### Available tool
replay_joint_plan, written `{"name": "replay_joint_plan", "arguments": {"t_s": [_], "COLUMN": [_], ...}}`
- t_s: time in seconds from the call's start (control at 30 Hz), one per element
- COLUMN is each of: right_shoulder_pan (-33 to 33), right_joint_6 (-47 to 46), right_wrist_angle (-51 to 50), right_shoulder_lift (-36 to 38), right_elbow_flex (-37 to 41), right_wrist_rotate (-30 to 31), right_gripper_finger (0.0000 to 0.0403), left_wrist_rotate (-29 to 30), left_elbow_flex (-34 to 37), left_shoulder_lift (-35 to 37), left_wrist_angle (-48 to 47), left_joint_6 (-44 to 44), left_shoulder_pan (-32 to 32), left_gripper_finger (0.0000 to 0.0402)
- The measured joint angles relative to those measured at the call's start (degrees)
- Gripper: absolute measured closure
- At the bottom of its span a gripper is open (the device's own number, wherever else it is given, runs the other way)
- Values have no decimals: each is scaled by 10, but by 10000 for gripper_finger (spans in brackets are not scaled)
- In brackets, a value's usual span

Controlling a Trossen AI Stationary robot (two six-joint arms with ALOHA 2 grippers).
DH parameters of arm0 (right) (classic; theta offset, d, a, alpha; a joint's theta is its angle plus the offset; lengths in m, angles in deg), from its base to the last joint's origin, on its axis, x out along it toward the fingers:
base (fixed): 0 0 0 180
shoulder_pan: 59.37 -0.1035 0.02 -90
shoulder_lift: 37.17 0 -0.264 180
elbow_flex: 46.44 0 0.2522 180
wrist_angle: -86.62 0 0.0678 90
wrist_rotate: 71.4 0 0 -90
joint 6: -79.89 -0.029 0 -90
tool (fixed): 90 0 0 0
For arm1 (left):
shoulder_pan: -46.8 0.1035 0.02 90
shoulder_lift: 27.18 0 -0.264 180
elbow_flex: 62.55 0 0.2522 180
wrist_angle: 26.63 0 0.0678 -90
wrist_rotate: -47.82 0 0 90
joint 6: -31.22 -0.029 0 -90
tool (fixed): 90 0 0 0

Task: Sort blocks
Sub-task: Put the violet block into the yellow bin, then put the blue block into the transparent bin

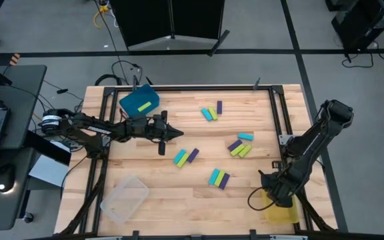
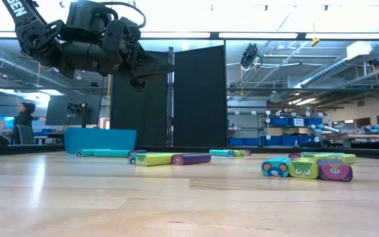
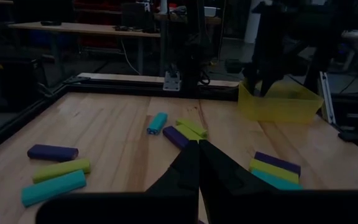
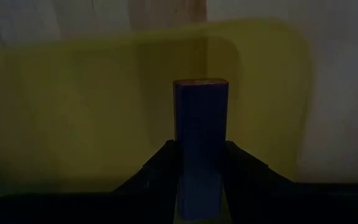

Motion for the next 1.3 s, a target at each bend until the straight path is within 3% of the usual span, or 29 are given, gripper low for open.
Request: {"name": "replay_joint_plan", "arguments": {"t_s": [0.53,0.8,1.3], "right_shoulder_pan": [0,2,2], "right_joint_6": [12,9,-7], "right_wrist_angle": [64,74,-2], "right_shoulder_lift": [0,0,0], "right_elbow_flex": [71,75,-9], "right_wrist_rotate": [-3,-11,-10], "right_gripper_finger": [296,259,254], "left_wrist_rotate": [0,0,0], "left_elbow_flex": [0,0,0], "left_shoulder_lift": [0,0,0], "left_wrist_angle": [-1,-1,-1], "left_joint_6": [0,0,0], "left_shoulder_pan": [0,0,0], "left_gripper_finger": [392,392,392]}}
